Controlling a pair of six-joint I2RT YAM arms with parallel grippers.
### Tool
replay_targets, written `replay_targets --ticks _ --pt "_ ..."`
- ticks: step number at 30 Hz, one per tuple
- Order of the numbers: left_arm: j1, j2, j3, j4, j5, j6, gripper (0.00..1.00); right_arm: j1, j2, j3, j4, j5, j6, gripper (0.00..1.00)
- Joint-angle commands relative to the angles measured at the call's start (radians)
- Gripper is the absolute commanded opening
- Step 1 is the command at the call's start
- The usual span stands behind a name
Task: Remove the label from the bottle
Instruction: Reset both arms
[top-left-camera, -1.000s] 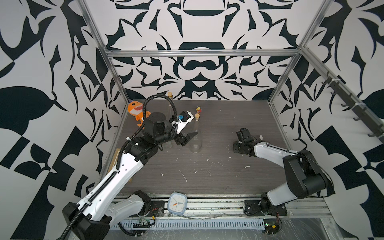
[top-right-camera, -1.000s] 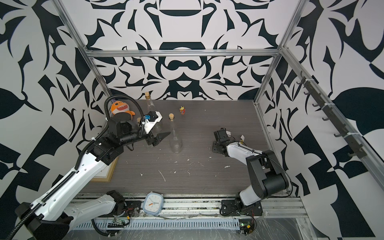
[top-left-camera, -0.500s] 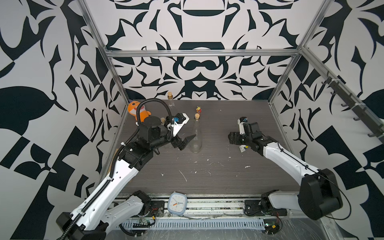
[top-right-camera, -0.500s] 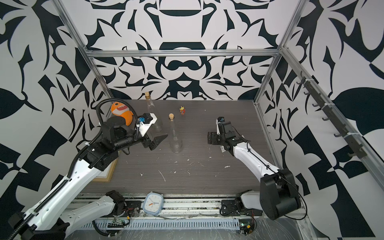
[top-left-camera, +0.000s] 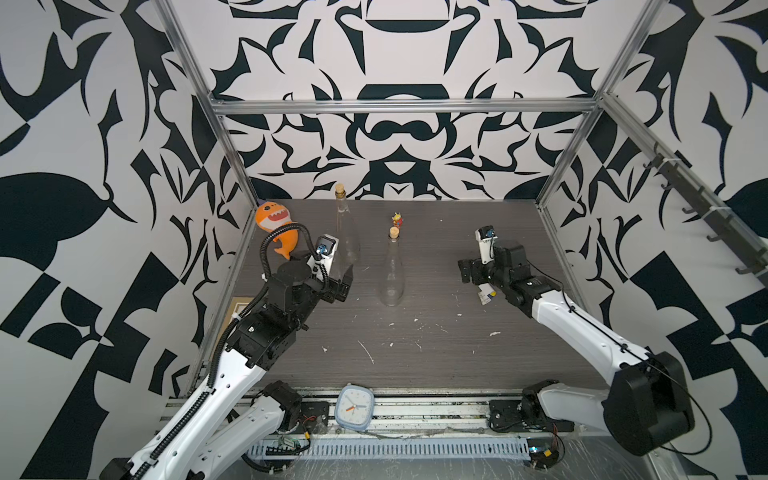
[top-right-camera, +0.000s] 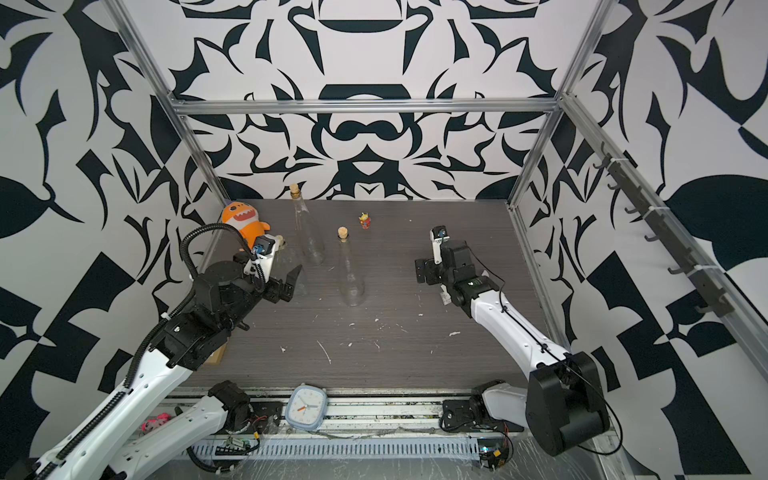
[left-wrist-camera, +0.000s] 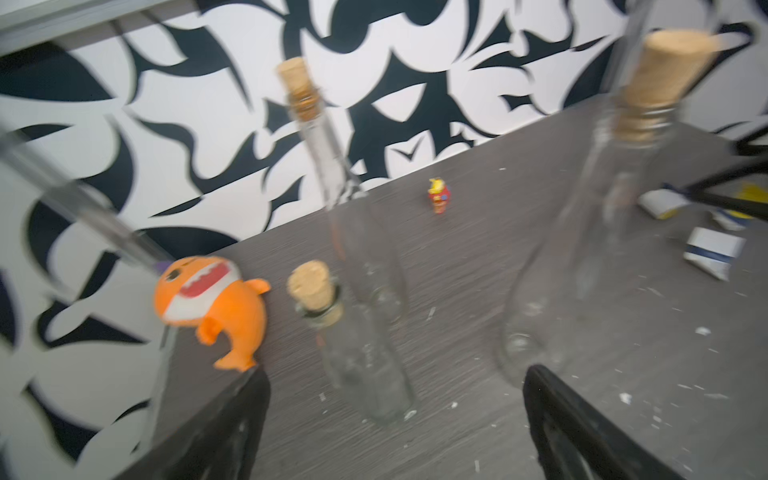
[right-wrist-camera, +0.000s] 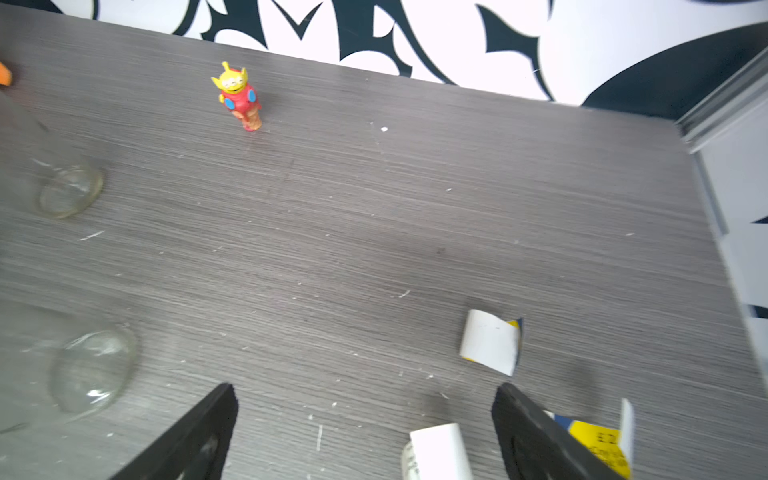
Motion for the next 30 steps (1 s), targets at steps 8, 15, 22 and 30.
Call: replay_targets --ticks 8,15,22,30 --pt "0.179 -0.079 -0.098 -0.008 -0.364 -0.181 0.99 -0.001 -0.039 -0.135 0.259 0.253 -0.125 0.99" --pt "0.260 -0.011 -0.248 0.191 -0.276 -0.173 0.99 -0.002 0.003 -0.239 0.468 0.324 -0.161 0.99" --pt "0.269 0.125 -0.430 0.537 -0.169 -0.133 0.99 -0.002 0.054 -0.245 0.482 0.362 -0.143 0.99" --pt "0.354 0.217 -0.534 0.732 -0.040 -0.102 0.99 -0.002 0.100 -0.284 0.580 0.381 -0.167 0.99"
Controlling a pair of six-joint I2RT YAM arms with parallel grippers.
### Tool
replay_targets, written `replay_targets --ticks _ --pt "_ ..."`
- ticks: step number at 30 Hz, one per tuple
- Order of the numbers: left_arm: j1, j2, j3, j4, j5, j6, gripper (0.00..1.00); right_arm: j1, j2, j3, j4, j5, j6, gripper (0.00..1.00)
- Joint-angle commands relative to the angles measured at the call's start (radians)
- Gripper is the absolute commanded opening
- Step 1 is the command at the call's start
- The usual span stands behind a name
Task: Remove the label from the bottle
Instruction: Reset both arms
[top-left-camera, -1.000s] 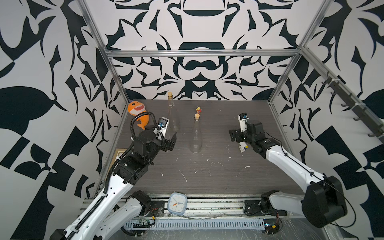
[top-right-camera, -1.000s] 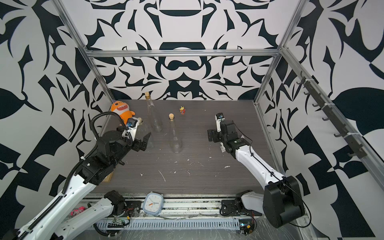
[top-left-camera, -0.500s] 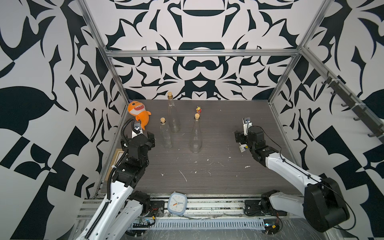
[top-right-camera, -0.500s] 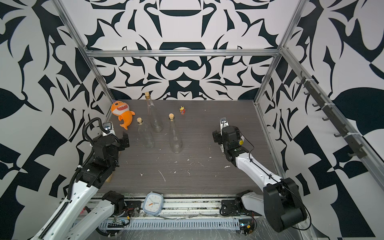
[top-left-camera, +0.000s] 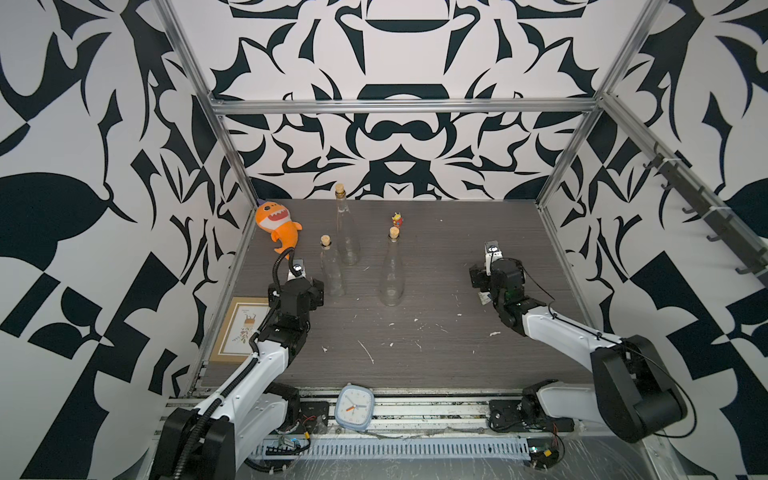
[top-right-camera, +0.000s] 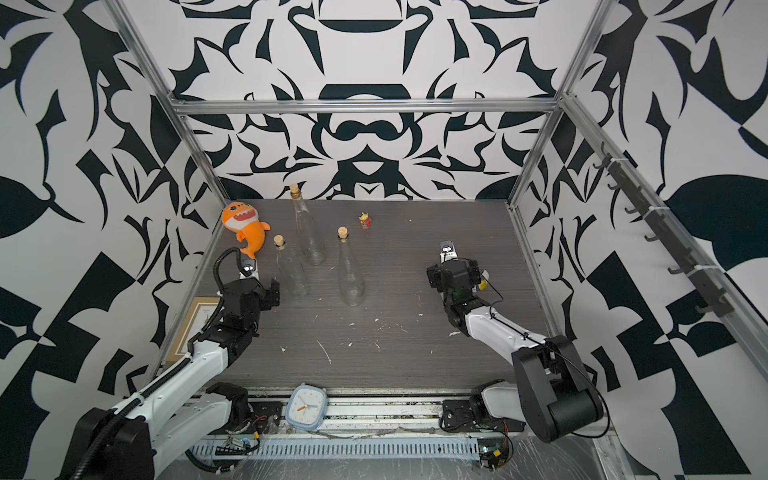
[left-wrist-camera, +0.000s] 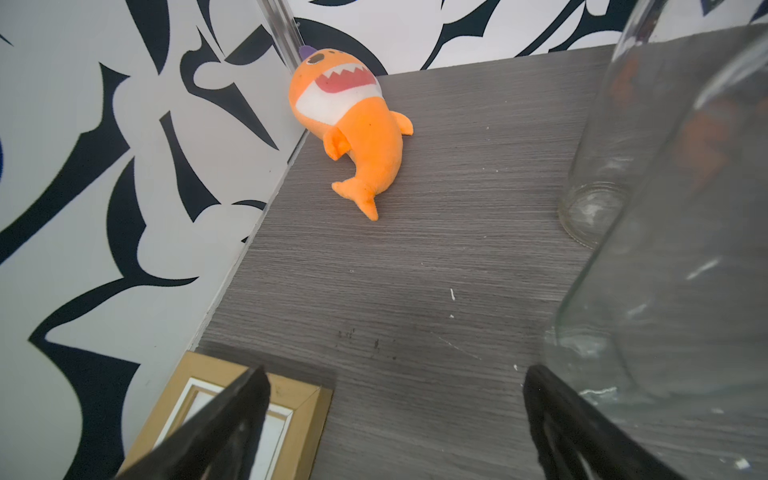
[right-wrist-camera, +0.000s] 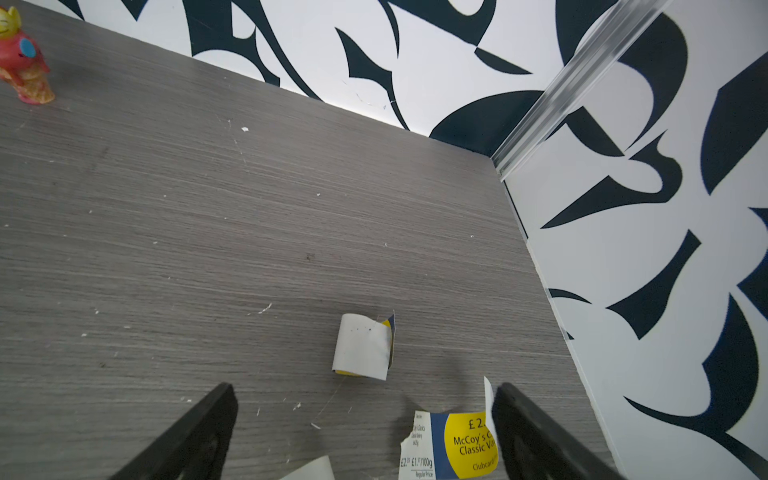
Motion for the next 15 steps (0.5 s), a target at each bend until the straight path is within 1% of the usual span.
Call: replay_targets --ticks 1,4,7,11,13,15 --pt "0.041 0.023 -0.046 0.176 0.092 0.000 0.99 -0.002 0.026 -0.025 0.114 0.036 -0.018 0.99" --pt "0.045 0.063 -0.072 0.263 0.179 0.003 0.99 -0.002 0.059 -0.044 0.176 0.046 -0.028 0.99" --pt "0.047 0.140 -0.085 0.365 0.252 0.032 0.99 -0.004 0.094 -0.063 0.249 0.043 -0.030 0.99" --pt "0.051 0.248 -0.103 0.539 0.292 0.053 0.99 -0.004 0.134 -0.072 0.286 0.031 -0.037 0.99" --pt "0.053 0.271 -0.090 0.540 0.310 0.071 0.99 -0.004 0.148 -0.071 0.292 0.028 -0.037 0.99" --pt "0.060 0.290 -0.092 0.580 0.322 0.076 0.99 -0.004 0.162 -0.071 0.304 0.035 -0.037 0.99"
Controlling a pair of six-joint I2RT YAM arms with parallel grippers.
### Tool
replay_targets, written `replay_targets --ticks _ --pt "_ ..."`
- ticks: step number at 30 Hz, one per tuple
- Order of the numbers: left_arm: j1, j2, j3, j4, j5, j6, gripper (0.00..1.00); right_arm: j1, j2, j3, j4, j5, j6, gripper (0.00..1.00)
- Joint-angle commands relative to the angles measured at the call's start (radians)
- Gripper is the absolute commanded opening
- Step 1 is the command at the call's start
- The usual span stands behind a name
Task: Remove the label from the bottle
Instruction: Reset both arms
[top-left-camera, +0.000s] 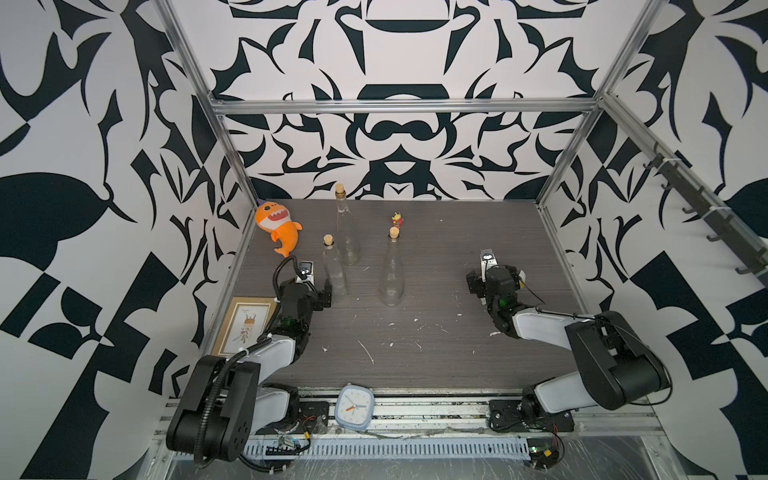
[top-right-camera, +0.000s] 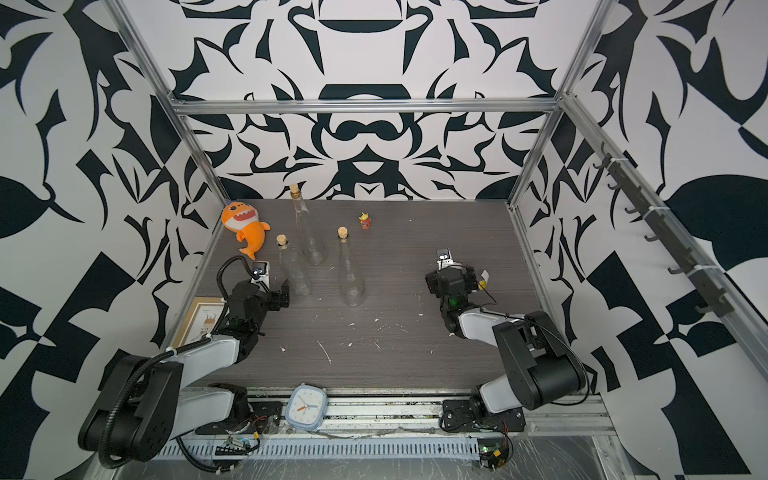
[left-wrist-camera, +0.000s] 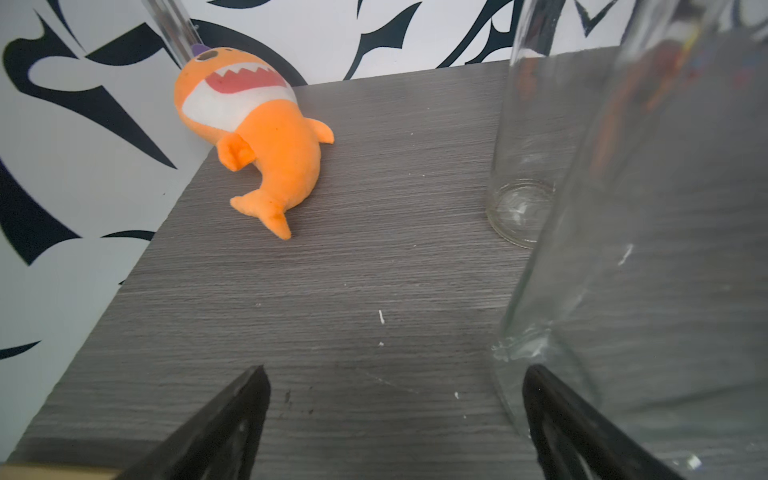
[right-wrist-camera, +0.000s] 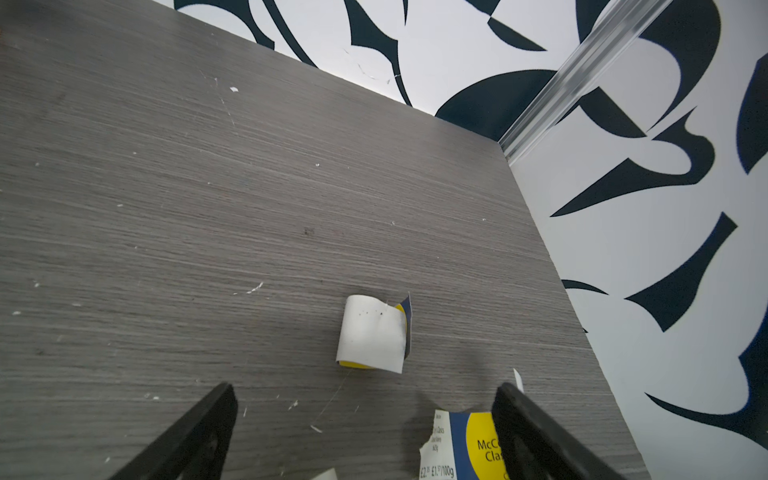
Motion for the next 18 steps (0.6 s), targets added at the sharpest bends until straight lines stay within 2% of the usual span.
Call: replay_targets --ticks 1,11,14,16,18 --pt "0.012 0.015 -0.005 0.163 0.060 0.026 0.99 -0.005 0.009 -0.001 0.088 0.021 -0.007 0.99" --pt "0.043 0.084 0.043 0.123 0.188 0.040 0.99 -0.013 0.039 -0.082 0.257 0.052 0.009 0.99" --pt "0.049 0.141 0.007 0.252 0.225 0.056 0.99 -0.024 0.037 -0.119 0.324 0.062 0.027 0.99" --pt "0.050 0.208 -0.014 0.371 0.239 0.073 0.99 -0.055 0.037 -0.143 0.363 0.031 0.056 0.99" --pt "0.050 0.257 -0.017 0.419 0.232 0.077 0.99 -0.076 0.035 -0.156 0.378 0.000 0.068 0.99"
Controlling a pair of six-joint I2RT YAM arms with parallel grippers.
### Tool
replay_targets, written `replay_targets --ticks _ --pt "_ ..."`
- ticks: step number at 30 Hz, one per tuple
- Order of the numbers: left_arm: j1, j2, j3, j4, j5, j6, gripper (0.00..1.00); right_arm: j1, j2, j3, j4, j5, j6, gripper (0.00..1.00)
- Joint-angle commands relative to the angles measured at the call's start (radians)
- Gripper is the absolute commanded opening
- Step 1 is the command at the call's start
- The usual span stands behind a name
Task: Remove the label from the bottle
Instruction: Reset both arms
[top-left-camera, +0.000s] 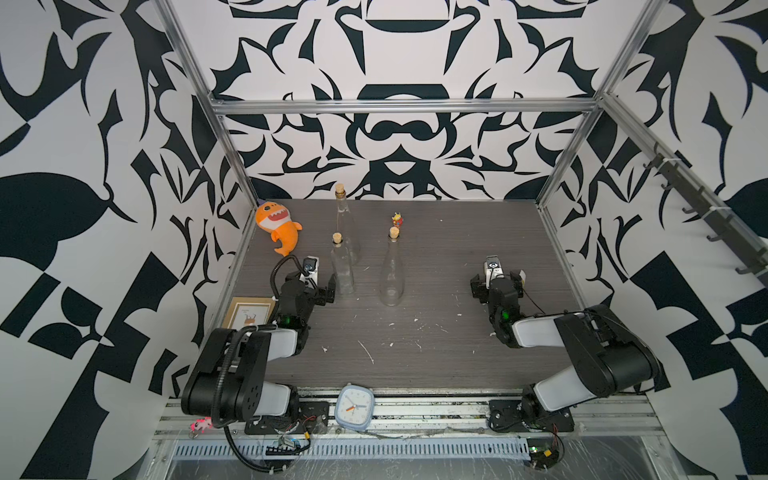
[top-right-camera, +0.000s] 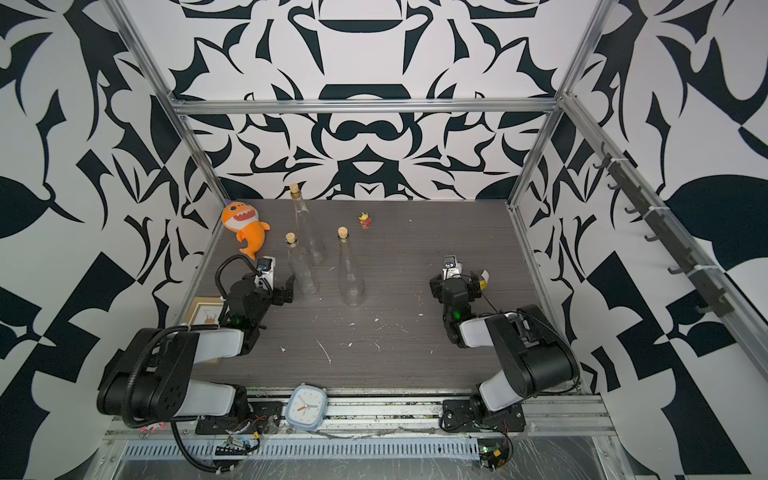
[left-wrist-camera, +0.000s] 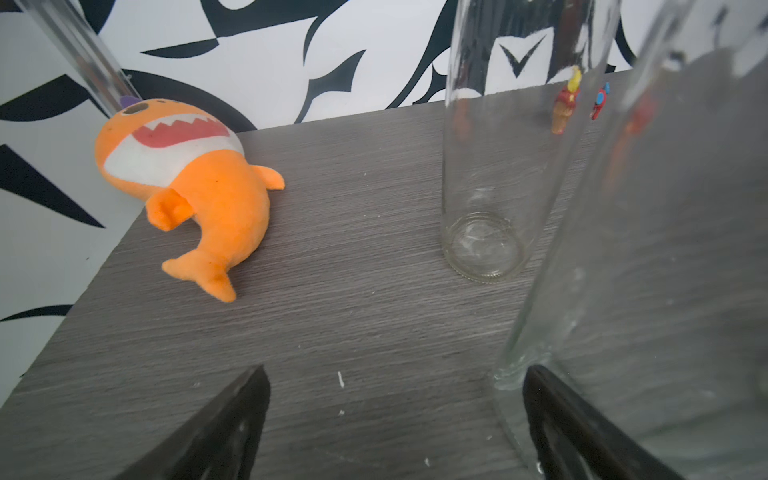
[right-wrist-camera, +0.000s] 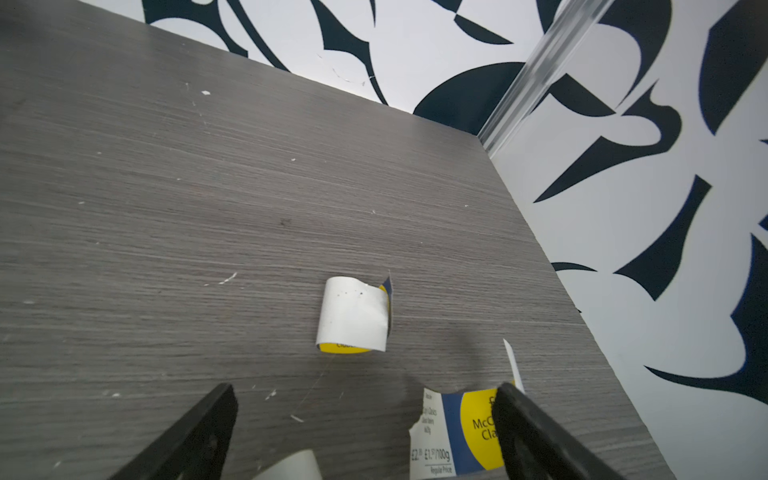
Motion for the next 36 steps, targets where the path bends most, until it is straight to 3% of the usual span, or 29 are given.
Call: replay_targets --ticks 1,6,8,11,22,36 --pt "0.010 0.068 -0.022 0.164 0.030 0.016 0.99 -0.024 -0.017 -0.018 0.104 -0.019 0.042 0.99" --pt "0.024 0.110 -0.005 0.173 0.037 0.004 0.99 -0.054 0.008 -0.044 0.156 -0.051 0.080 0.99" --pt "0.026 0.108 0.003 0.154 0.029 -0.001 0.99 -0.055 0.084 -0.053 0.275 -0.020 0.048 1.00" --pt "0.027 0.109 0.015 0.133 0.018 -0.006 0.99 -0.058 0.044 -0.014 0.133 -0.035 0.081 1.00" --pt "0.070 0.108 0.100 -0.030 -0.020 -0.074 1.00 -0.082 0.048 0.007 0.095 -0.035 0.107 1.00" --pt "0.075 0.107 0.098 -0.027 -0.018 -0.080 0.99 -0.082 0.046 0.005 0.100 -0.032 0.107 1.00"
